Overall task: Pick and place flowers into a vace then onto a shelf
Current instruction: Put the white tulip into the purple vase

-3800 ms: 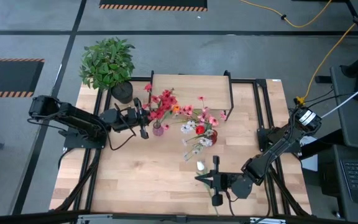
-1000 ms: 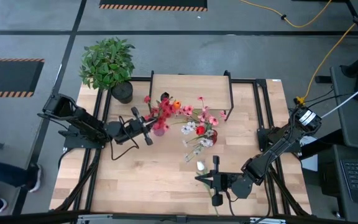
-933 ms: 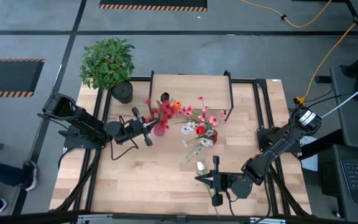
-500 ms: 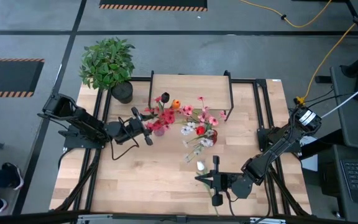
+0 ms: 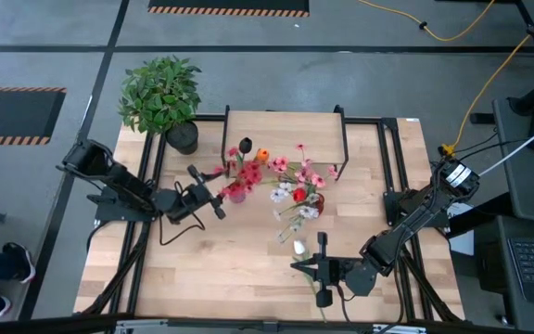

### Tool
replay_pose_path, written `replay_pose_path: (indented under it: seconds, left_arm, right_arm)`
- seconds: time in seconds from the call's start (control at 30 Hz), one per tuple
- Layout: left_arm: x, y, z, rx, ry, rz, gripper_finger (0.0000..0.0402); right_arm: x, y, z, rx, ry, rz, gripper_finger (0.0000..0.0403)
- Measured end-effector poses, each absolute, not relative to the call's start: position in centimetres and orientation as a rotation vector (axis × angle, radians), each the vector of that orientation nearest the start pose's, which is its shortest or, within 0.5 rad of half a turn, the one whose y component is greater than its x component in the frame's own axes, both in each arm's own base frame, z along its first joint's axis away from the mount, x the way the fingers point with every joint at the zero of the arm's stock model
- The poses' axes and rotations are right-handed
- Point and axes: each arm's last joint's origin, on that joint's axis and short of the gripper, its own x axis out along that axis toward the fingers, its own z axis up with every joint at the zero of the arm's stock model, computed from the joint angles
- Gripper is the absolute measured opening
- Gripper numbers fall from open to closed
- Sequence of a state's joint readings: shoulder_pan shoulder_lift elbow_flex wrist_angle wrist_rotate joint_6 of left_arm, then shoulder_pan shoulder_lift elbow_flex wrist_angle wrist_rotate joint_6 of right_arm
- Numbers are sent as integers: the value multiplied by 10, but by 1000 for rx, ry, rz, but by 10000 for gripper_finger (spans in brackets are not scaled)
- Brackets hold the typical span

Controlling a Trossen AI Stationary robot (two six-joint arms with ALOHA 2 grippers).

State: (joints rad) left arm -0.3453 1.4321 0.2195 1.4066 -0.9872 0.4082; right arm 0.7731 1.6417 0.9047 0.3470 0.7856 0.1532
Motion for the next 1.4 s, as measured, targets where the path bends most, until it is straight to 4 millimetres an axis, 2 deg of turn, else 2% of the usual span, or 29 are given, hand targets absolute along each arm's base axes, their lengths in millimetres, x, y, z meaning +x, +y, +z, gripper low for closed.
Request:
replay_pose_path:
  seconds: [0.33,0.6,0.8,0.97,1.13,1.27,1.4]
  left_arm:
    - [191,-57,186,313,0,752,189]
    - [174,-77,202,264,-63,654,191]
    - [161,-100,204,220,-87,526,183]
    - [151,-120,199,182,-80,390,144]
    - [150,-144,197,221,-10,289,64]
    - [156,-157,202,247,47,263,9]
    - [162,-167,207,236,105,205,3]
  right_arm:
    - [259,224,213,-122,275,-33,4]
    - [259,224,213,-122,275,-33,4]
    - [261,226,221,-54,207,-27,4]
    - [261,228,224,-19,196,26,4]
    - [261,230,224,24,198,28,4]
    - [266,236,241,25,200,44,4]
    - [271,242,260,10,275,35,3]
